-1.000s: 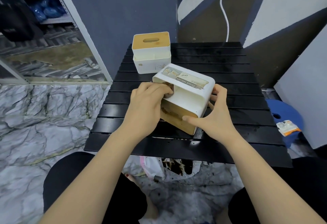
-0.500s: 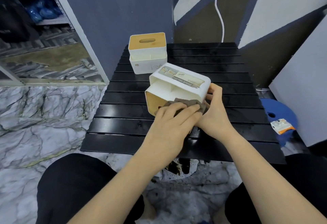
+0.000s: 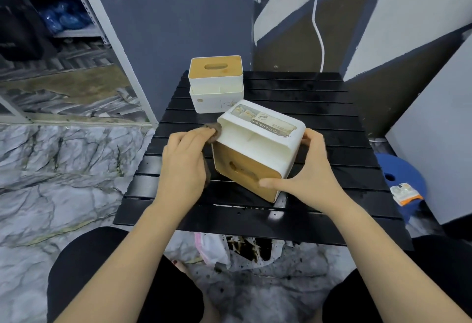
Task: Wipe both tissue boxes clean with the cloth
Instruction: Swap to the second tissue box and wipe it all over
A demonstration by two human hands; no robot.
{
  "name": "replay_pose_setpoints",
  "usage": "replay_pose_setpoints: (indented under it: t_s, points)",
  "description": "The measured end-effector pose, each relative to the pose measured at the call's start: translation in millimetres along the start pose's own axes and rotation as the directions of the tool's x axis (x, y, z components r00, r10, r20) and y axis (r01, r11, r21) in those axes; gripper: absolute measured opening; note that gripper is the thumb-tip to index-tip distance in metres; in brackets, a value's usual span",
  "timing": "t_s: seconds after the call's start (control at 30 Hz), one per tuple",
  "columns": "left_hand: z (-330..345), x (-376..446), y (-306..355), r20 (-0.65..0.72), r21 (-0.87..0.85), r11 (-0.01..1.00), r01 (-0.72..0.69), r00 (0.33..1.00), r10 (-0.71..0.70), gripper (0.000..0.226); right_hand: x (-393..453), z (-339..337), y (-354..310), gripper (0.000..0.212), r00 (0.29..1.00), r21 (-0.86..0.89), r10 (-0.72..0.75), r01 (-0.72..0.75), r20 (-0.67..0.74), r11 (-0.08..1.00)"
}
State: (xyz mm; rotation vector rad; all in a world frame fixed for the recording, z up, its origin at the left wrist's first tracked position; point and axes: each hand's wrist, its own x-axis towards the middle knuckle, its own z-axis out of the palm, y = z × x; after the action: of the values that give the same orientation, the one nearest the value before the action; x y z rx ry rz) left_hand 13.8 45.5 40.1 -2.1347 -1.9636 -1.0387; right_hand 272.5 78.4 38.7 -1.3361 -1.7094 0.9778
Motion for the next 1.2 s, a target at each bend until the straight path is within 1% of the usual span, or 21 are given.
replay_pose_setpoints:
  t_s: [0.07,0.1,0.17,0.23,0.3,0.37,0.43,0.5,0.57,0.63,0.7,0.73,0.77,0.8,0.83,0.87,0.9,0.97,1.0,1.1,1.2]
  points:
    - [1.7,-1.8,4.2,-0.012,-0.119,0.992,0.053,0.998,-0.055,0.049,-3.3,-6.5,-22.1,0.138,0.998,-0.057,-0.012,0.008,-0.056,0.998]
    - [2.0,-3.0,8.2,-0.035,-0.185,0.979,0.088,0.995,-0.096,0.047,-2.9,-9.0,-36.6,0.137,0.997,-0.072,-0.026,0.021,-0.073,0.997]
    - [3.6,-3.9,15.1,-0.072,-0.282,0.947,0.153,0.981,-0.179,0.042,7.7,-8.0,-64.2,0.122,0.994,-0.204,-0.091,0.078,-0.059,0.976]
    - [6.6,-4.3,18.7,-0.08,-0.316,0.93,0.185,0.972,-0.221,0.041,29.8,2.2,-83.6,0.101,0.99,-0.442,-0.136,0.131,0.02,0.887]
    - [8.9,-5.1,19.3,-0.07,-0.347,0.916,0.202,0.968,-0.241,0.04,55.4,19.4,-96.3,0.09,0.991,-0.612,-0.076,0.13,0.113,0.78]
    - [6.2,-5.0,19.8,-0.051,-0.403,0.885,0.235,0.959,-0.278,0.039,75.0,33.3,-104.1,0.08,0.987,-0.678,0.013,0.099,0.159,0.728]
    - [-0.6,-4.7,16.6,-0.05,-0.466,0.845,0.261,0.946,-0.32,0.039,84.7,36.8,-108.2,0.066,0.985,-0.704,0.04,0.091,0.167,0.704]
    - [-12.8,-0.5,11.0,-0.069,-0.531,0.791,0.304,0.915,-0.398,0.037,83.1,30.3,-109.7,0.064,0.988,-0.65,0.012,0.09,0.151,0.754]
    - [-29.2,8.9,7.9,-0.11,-0.592,0.739,0.323,0.876,-0.471,0.036,72.4,22.0,-108.1,0.068,0.989,-0.508,-0.06,0.12,0.133,0.853]
    - [-45.2,21.0,13.6,-0.163,-0.637,0.721,0.273,0.866,-0.472,0.034,57.8,17.4,-105.7,0.072,0.983,-0.334,-0.138,0.171,0.12,0.927]
    - [-54.0,33.7,28.6,-0.171,-0.672,0.717,0.183,0.905,-0.39,0.029,43.9,18.2,-100.1,0.075,0.983,-0.173,-0.159,0.172,0.087,0.97]
    - [-54.7,38.4,38.9,-0.159,-0.677,0.724,0.131,0.934,-0.318,0.027,38.0,19.7,-95.6,0.075,0.985,-0.097,-0.161,0.167,0.066,0.981]
    - [-52.3,41.7,48.6,-0.155,-0.646,0.76,0.076,0.961,-0.227,0.026,33.0,21.2,-89.9,0.075,0.985,-0.024,-0.166,0.167,0.042,0.986]
    - [-47.9,43.5,58.1,-0.148,-0.565,0.825,0.005,0.983,-0.107,0.027,28.5,22.4,-82.8,0.074,0.985,0.043,-0.172,0.172,0.013,0.984]
    - [-42.3,44.7,65.8,-0.121,-0.443,0.894,-0.07,0.992,0.018,0.031,24.6,22.8,-75.6,0.073,0.984,0.1,-0.177,0.178,-0.018,0.979]
    - [-36.2,45.9,71.9,-0.058,-0.334,0.935,-0.121,0.992,0.108,0.038,21.0,21.9,-68.5,0.071,0.983,0.143,-0.18,0.185,-0.046,0.972]
    - [-32.6,47.1,77.9,0.038,-0.264,0.956,-0.13,0.989,0.145,0.046,17.5,20.1,-62.1,0.069,0.981,0.178,-0.185,0.194,-0.067,0.965]
    - [-27.6,49.3,87.5,0.212,-0.266,0.96,-0.09,0.966,0.15,0.051,10.0,15.3,-52.9,0.068,0.978,0.231,-0.186,0.203,-0.093,0.952]
    - [-24.9,50.1,91.9,0.266,-0.285,0.955,-0.078,0.951,0.157,0.05,6.1,13.1,-50.2,0.068,0.977,0.245,-0.183,0.204,-0.107,0.948]
    - [-18.0,54.6,103.7,0.354,-0.277,0.96,-0.041,0.924,0.142,0.045,-3.9,8.5,-41.5,0.073,0.981,0.28,-0.143,0.175,-0.132,0.944]
    - [-15.1,65.0,104.7,0.423,-0.275,0.959,0.07,0.904,0.056,0.041,-9.2,5.2,-30.3,0.079,0.985,0.307,-0.113,0.148,-0.127,0.94]
